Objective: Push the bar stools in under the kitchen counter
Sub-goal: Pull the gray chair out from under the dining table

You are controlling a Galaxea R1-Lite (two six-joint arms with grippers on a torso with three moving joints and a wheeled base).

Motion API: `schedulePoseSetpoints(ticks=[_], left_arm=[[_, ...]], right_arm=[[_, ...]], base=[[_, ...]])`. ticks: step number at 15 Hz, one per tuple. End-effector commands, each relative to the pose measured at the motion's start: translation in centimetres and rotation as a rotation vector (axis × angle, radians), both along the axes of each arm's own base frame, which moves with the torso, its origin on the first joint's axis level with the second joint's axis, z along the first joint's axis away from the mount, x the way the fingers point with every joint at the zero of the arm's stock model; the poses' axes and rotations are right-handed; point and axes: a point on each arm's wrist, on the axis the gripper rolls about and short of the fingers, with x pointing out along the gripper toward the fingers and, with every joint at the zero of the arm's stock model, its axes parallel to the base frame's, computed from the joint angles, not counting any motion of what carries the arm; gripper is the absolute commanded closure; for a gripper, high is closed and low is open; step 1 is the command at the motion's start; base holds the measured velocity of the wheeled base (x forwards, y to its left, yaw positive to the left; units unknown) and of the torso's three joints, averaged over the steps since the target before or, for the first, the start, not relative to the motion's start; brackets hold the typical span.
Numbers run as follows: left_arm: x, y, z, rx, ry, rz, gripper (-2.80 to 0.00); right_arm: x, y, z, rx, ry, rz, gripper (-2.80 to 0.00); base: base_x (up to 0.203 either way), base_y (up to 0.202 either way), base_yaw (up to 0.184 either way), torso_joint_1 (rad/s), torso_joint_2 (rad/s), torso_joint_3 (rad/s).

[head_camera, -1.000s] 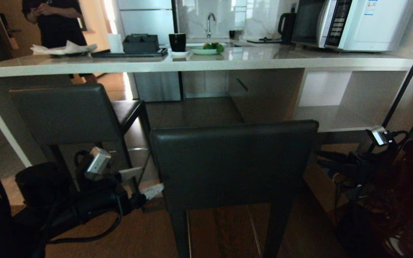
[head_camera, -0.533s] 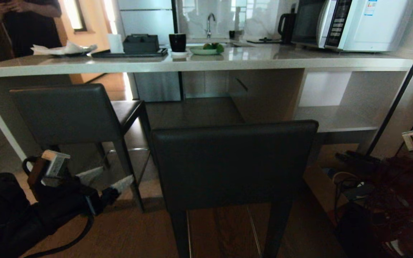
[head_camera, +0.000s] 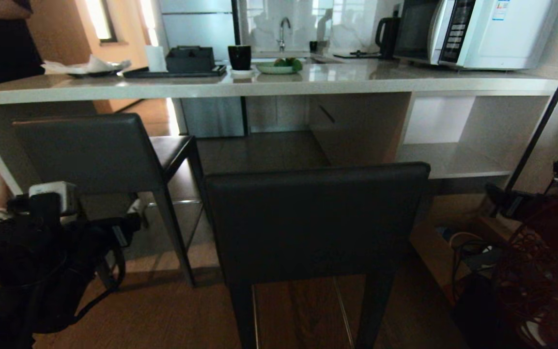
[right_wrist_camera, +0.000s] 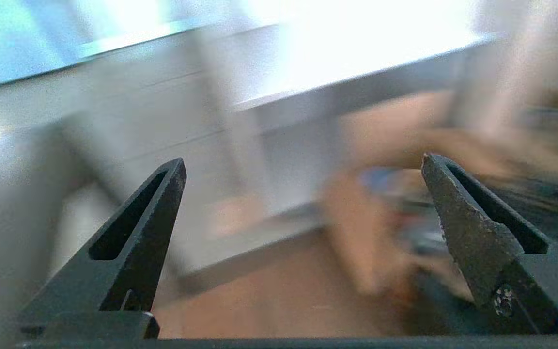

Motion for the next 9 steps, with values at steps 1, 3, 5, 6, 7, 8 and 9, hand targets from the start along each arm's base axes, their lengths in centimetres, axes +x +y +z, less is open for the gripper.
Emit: schedulePoseSetpoints(ticks=[1, 3, 5, 6, 7, 8, 9], left_arm=[[-0.9, 0.2, 0.6, -0.008, -0.026, 0.015, -2.80], [-2.4, 0.0, 1.6, -0.017, -0.068, -0.009, -2.80], [-4.5, -0.4, 2.8, -0.025, -0.122, -0.051, -2.80], [-5.7, -0.3, 3.3, -0.023, -0.146, -0.066, -2.80], [-6.8, -0.1, 3.6, -0.024, -0.171, -0.073, -2.80], [-7.8, 0.1, 4.0, -0.026, -0.197, -0.076, -2.80], [-8.8, 0.4, 4.4, -0.022, -0.226, -0.075, -2.80]], right_arm=[[-1.7, 1.3, 3.8, -0.007, -0.083, -0.056, -2.80], [-4.0, 3.2, 6.1, 0.025, -0.111, -0.010, -2.80], [-6.9, 4.8, 7.2, 0.047, -0.133, 0.066, -2.80], [-8.6, 5.3, 7.5, 0.051, -0.151, 0.121, -2.80], [-10.5, 5.6, 7.9, 0.050, -0.178, 0.177, -2.80], [-12.2, 5.9, 8.1, 0.047, -0.203, 0.222, -2.80], [-14.1, 6.2, 8.2, 0.038, -0.230, 0.252, -2.80]], base=[[0.000, 0.000, 0.000, 0.000, 0.00, 0.000], [0.000, 0.000, 0.000, 0.000, 0.00, 0.000], [0.000, 0.000, 0.000, 0.000, 0.00, 0.000], [0.000, 0.000, 0.000, 0.000, 0.00, 0.000], [0.000, 0.000, 0.000, 0.000, 0.00, 0.000], [0.000, 0.000, 0.000, 0.000, 0.00, 0.000], [0.000, 0.000, 0.000, 0.000, 0.00, 0.000]])
